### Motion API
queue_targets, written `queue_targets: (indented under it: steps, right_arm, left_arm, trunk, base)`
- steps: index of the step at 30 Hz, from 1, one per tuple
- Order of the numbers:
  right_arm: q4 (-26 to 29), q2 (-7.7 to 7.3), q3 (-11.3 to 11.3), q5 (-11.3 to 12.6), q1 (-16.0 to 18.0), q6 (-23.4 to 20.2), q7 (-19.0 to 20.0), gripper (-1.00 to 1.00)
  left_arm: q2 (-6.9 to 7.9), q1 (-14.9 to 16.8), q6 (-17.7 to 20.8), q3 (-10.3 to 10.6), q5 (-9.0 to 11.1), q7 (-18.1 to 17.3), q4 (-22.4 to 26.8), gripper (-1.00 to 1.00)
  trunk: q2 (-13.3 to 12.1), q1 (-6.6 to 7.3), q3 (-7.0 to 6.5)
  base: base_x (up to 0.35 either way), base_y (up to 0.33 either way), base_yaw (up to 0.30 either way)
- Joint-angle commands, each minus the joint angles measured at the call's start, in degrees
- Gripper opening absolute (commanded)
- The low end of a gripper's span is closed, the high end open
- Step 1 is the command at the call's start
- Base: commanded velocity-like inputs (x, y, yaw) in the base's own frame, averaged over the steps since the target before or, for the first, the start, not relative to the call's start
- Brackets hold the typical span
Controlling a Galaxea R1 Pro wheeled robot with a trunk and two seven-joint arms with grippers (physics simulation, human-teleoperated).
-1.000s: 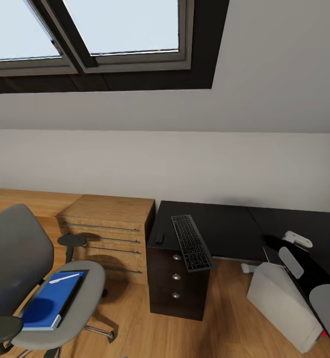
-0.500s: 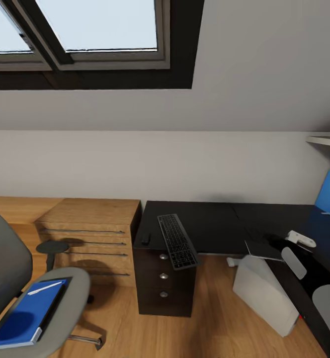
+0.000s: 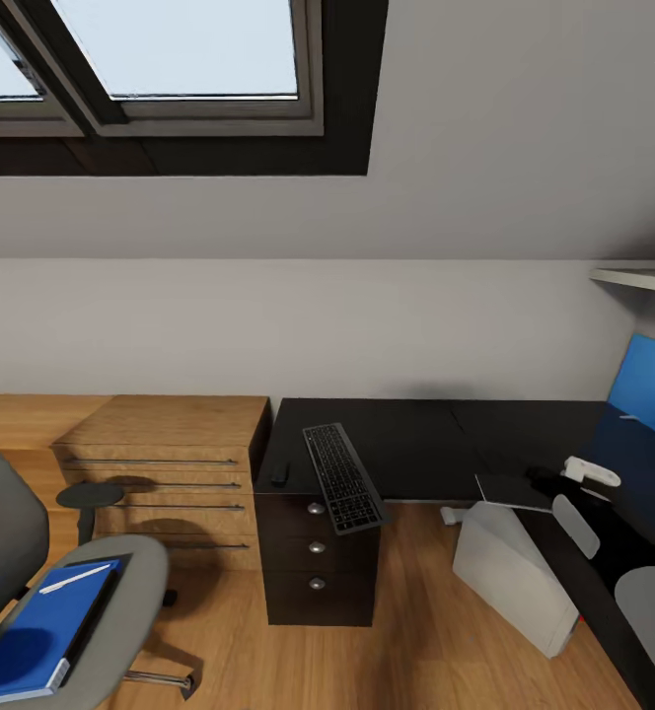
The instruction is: In the bedroom, organize the workspace by keeping the computer under the desk, ensuring the monitor is on the desk, placing the keyboard on the desk next to the monitor, placing the mouse on the desk next to the keyboard, moving the folder from the swivel chair onto the desk next to the mouse, stacking the notebook on top of the folder with the pen on top of the notebook, and positioning the swivel chair next to the desk.
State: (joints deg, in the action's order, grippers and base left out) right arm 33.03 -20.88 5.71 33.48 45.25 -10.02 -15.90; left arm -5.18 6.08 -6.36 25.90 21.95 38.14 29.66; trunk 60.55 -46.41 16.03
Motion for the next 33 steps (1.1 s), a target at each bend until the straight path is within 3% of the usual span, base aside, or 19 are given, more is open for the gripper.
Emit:
queue_targets:
  steps: [1, 5, 10, 18, 33]
  right_arm:
    - [0.14, -0.08, 0.5, -0.13, 0.03, -0.1, -0.5, 1.0]
    - [0.2, -0.09, 0.51, -0.92, 0.02, 0.09, -0.51, 1.0]
    - [-0.03, -0.11, 0.52, -1.08, 0.02, 0.21, -0.46, 1.0]
    - [-0.43, 1.1, 0.78, -1.73, 0.02, 0.35, -0.54, 1.0]
    - [-0.49, 1.12, 0.75, -1.96, 0.02, 0.94, -0.52, 1.0]
  left_arm:
    - [0.12, 0.07, -2.1, 0.56, 0.5, 0.23, -1.21, 1.0]
    - [0.22, 0.07, -5.67, 0.77, 0.35, -0.3, -3.08, 1.0]
    - [0.64, 0.07, -6.95, 0.82, 0.26, -1.9, -4.46, 1.0]
    - [1.4, 0.07, -7.47, 0.73, 0.32, -2.73, -5.3, 1.0]
    - [1.4, 0.07, -7.33, 0.67, 0.39, -2.72, -6.35, 1.0]
  trunk:
    - [0.05, -0.01, 0.08]
    - [0.05, -0.01, 0.08]
    - [0.05, -0.01, 0.08]
    - [0.05, -0.01, 0.08]
    - [0.05, -0.01, 0.08]
  base:
    - [0.0, 0.0, -0.001]
    - [0.0, 0.0, 0.0]
    - [0.0, 0.0, 0.0]
    - [0.133, 0.0, 0.0]
    - [0.278, 0.0, 0.0]
